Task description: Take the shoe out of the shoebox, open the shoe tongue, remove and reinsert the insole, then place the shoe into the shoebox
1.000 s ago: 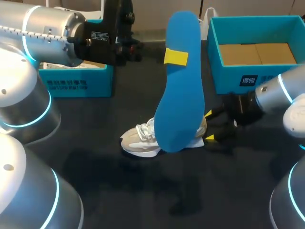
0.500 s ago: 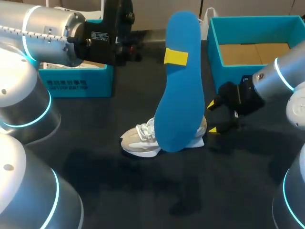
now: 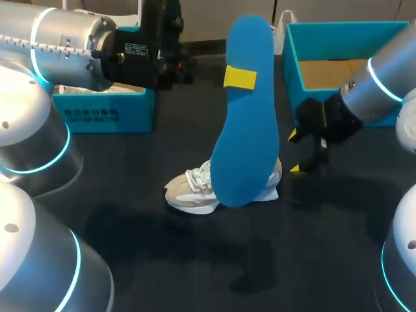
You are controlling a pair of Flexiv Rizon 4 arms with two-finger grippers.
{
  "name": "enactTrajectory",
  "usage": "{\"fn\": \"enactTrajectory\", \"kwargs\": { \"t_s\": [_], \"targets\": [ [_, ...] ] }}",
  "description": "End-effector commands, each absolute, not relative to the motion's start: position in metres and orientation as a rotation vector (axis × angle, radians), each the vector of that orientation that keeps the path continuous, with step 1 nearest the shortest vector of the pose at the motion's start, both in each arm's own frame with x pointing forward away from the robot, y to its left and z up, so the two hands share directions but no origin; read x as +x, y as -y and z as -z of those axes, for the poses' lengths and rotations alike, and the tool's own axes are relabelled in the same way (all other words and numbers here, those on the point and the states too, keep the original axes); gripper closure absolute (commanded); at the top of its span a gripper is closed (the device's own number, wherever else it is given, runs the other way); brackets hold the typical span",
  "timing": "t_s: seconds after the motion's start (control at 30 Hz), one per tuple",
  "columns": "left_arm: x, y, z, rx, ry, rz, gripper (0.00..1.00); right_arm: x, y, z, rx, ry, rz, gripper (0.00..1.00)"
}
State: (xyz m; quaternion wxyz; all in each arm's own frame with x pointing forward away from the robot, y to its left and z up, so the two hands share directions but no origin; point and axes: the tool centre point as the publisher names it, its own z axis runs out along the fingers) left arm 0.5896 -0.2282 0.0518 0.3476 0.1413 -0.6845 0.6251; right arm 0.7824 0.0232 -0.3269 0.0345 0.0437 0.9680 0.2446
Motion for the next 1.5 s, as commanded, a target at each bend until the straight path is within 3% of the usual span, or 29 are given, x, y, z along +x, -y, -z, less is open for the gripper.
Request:
{"fn": "enactTrajectory", "kwargs": {
  "t_s": [0.03,0.43,0.83,1.5],
  "targets": [
    [0.589,0.228,-0.051,0.367,1.777,-1.621,1.0,0.783,-0.026,0.327,0.138,-2.991,-0.694,0.0],
    [0.589,0.228,-0.051,0.367,1.777,-1.621,1.0,0.783,-0.026,0.327,0.138,-2.991,-0.694,0.0],
    [0.589,0.228,-0.051,0.367,1.777,-1.621,1.0,0.814,-0.03,0.326,0.152,-3.095,-0.458,0.0],
    [0.589,0.228,-0.051,0.367,1.777,-1.621,1.0,0.79,-0.051,0.307,0.044,-3.1,-0.261,0.0]
  ]
}}
